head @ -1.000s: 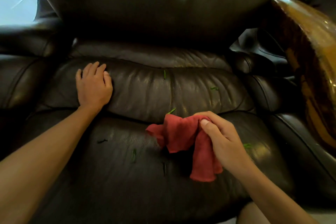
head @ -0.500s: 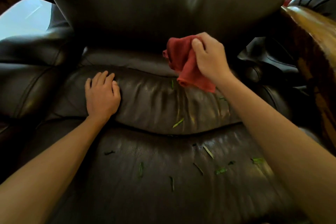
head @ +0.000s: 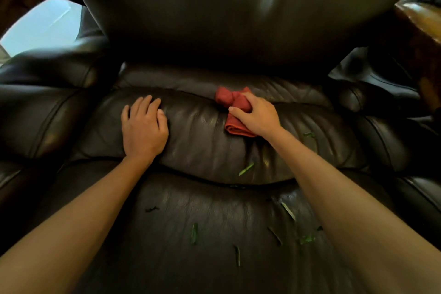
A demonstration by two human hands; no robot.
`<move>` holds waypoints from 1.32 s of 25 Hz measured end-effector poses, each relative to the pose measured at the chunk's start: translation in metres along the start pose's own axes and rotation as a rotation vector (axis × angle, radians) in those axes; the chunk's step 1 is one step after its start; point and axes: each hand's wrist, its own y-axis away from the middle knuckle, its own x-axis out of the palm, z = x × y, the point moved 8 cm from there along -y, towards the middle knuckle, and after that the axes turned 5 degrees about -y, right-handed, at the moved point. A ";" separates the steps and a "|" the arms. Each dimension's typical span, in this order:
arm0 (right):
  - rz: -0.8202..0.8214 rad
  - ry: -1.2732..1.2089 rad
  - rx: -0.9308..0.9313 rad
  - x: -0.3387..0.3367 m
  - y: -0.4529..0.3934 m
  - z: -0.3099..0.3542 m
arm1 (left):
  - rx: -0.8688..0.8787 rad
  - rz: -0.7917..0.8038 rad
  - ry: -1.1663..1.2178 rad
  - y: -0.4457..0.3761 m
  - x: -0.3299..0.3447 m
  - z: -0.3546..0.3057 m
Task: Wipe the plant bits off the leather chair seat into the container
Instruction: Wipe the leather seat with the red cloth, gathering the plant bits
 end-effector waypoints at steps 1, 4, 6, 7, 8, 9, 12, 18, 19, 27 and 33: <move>-0.011 -0.010 -0.024 -0.001 0.006 0.002 | 0.000 -0.002 0.001 0.000 0.000 0.000; -0.043 -0.050 -0.116 -0.005 0.024 0.009 | 0.000 -0.006 0.008 0.001 -0.001 0.000; -0.062 -0.074 -0.152 -0.009 0.036 0.012 | 0.001 -0.011 -0.001 0.000 -0.002 -0.001; -0.063 -0.079 -0.171 -0.009 0.042 0.012 | 0.002 -0.014 -0.006 0.000 -0.002 -0.001; -0.061 -0.086 -0.192 -0.008 0.050 0.013 | 0.002 -0.015 -0.009 0.000 -0.003 -0.001; -0.056 -0.103 -0.211 -0.007 0.058 0.012 | 0.002 -0.016 -0.008 0.001 -0.003 -0.001; -0.005 -0.171 -0.268 -0.005 0.089 0.010 | 0.004 -0.019 -0.009 0.001 -0.003 -0.002; 0.188 -0.196 -0.303 -0.008 0.150 0.020 | 0.008 -0.013 -0.012 0.000 -0.002 -0.002; 0.241 -0.188 -0.295 -0.007 0.160 0.023 | 0.009 -0.014 -0.011 0.000 -0.002 -0.002; 0.483 -0.475 -0.166 -0.040 0.185 0.037 | 0.005 -0.024 0.006 0.001 -0.006 -0.002; 0.008 -0.444 -0.128 -0.127 0.141 -0.004 | 0.011 -0.024 0.007 0.000 -0.003 0.000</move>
